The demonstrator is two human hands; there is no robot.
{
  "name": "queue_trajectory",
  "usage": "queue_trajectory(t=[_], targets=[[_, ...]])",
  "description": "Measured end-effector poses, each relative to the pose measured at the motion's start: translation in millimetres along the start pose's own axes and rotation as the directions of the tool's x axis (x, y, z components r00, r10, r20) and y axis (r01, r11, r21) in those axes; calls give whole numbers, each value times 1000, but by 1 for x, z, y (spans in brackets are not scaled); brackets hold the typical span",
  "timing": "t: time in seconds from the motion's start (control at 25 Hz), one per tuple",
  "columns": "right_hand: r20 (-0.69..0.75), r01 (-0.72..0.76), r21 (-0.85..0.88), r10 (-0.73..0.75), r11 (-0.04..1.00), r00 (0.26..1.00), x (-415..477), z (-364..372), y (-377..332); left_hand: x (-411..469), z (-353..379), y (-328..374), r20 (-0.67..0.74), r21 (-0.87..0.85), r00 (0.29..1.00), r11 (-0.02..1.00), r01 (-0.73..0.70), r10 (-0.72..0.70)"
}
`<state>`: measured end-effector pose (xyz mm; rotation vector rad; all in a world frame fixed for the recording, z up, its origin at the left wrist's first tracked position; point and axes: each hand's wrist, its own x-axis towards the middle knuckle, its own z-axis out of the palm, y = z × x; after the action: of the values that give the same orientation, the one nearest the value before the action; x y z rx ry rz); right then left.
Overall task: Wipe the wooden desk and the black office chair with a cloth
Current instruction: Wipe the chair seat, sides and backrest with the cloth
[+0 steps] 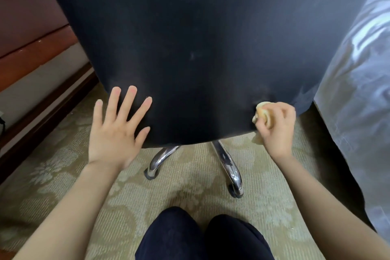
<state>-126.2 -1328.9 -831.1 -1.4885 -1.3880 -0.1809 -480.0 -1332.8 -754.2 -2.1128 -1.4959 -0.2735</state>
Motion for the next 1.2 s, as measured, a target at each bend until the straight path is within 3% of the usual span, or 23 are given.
queue_trajectory(t=[0.08,0.16,0.2,0.28,0.32,0.36,0.44,0.48,0.52,0.6,0.72,0.84,0.92,1.04,1.12,1.2], targets=[[-105,-201,107,212,974,972,5,-9,9,-3,-2,5,28,-6,995,995,97,-97],[-173,-309,160,335,938,926,5,-14,8,-5,-6,28,98,-79,957,956,281,-273],[-191,-303,136,325,943,926,3,-13,2,-4,-8,45,147,-154,927,918,366,-345],[-157,-158,57,165,986,974,-4,-3,-16,0,-12,87,232,-432,893,782,449,-385],[-82,-37,51,41,998,996,-9,4,-27,5,-14,110,282,-616,881,632,470,-380],[25,98,73,-100,993,995,-13,12,-39,12,-20,133,364,-765,852,401,504,-376],[193,380,118,-397,917,897,-24,24,-53,31,-30,167,554,-823,748,-103,559,-365],[207,505,95,-514,858,833,-28,27,-53,42,-33,179,618,-785,695,-249,567,-368],[204,595,56,-593,802,779,-29,26,-46,52,-34,188,656,-755,653,-319,573,-379],[229,664,-17,-643,748,731,-23,15,-25,69,-33,199,675,-737,611,-343,582,-413],[314,656,-138,-595,742,740,-7,-12,13,86,-31,208,692,-719,561,-368,589,-454],[287,541,-182,-482,821,828,13,-37,36,101,-32,212,724,-686,494,-430,587,-481],[192,362,-149,-333,920,923,20,-46,38,107,-32,212,734,-673,463,-443,592,-496],[47,177,-101,-173,979,984,15,-41,26,107,-27,210,730,-676,452,-445,587,-512],[-3,176,-102,-177,979,984,4,-26,12,105,-24,207,718,-689,456,-442,575,-526],[84,318,-69,-312,946,946,-8,-5,-9,102,-20,203,701,-704,452,-436,560,-551]])
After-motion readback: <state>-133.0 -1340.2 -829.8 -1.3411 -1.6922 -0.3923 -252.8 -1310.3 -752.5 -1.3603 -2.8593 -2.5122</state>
